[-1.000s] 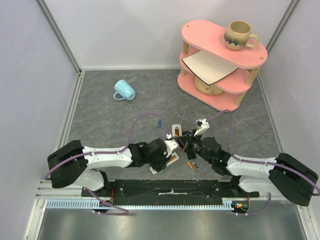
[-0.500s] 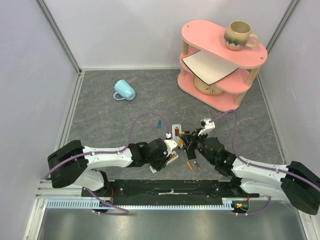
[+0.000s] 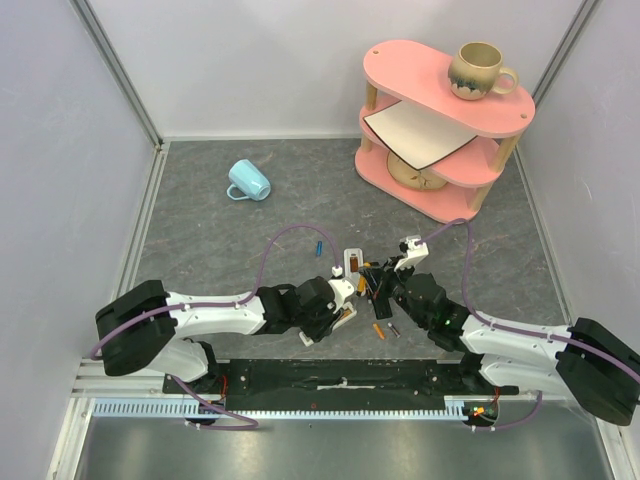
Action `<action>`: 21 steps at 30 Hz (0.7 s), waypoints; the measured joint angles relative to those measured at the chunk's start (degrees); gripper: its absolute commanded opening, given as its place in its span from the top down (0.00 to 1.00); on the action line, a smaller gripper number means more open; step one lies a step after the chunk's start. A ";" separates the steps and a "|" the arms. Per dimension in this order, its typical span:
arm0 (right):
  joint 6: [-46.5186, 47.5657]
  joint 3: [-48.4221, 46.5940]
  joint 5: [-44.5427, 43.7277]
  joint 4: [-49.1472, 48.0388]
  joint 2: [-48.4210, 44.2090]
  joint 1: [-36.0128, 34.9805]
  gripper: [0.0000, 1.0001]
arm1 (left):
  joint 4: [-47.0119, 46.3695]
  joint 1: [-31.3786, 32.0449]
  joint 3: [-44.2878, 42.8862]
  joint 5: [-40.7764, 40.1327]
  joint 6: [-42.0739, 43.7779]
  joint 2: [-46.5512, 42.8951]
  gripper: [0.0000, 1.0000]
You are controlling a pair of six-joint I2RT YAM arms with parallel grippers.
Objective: Unload the batteries from the remote control
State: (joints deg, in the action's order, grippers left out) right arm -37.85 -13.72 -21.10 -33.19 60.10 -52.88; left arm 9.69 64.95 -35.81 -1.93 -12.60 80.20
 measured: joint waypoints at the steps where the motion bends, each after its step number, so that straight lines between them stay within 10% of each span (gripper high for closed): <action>1: 0.00 0.00 0.04 -0.11 0.00 0.00 1.00 | 0.00 0.00 -0.02 0.02 0.00 0.00 0.98; 21: -0.26 -0.35 1.90 -4.13 4.26 0.00 1.00 | -0.02 0.00 0.00 0.02 0.00 0.00 0.98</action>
State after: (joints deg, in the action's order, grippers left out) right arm -38.11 -14.06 -19.20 -37.32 64.36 -52.88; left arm 9.67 64.95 -35.81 -1.91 -12.60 80.20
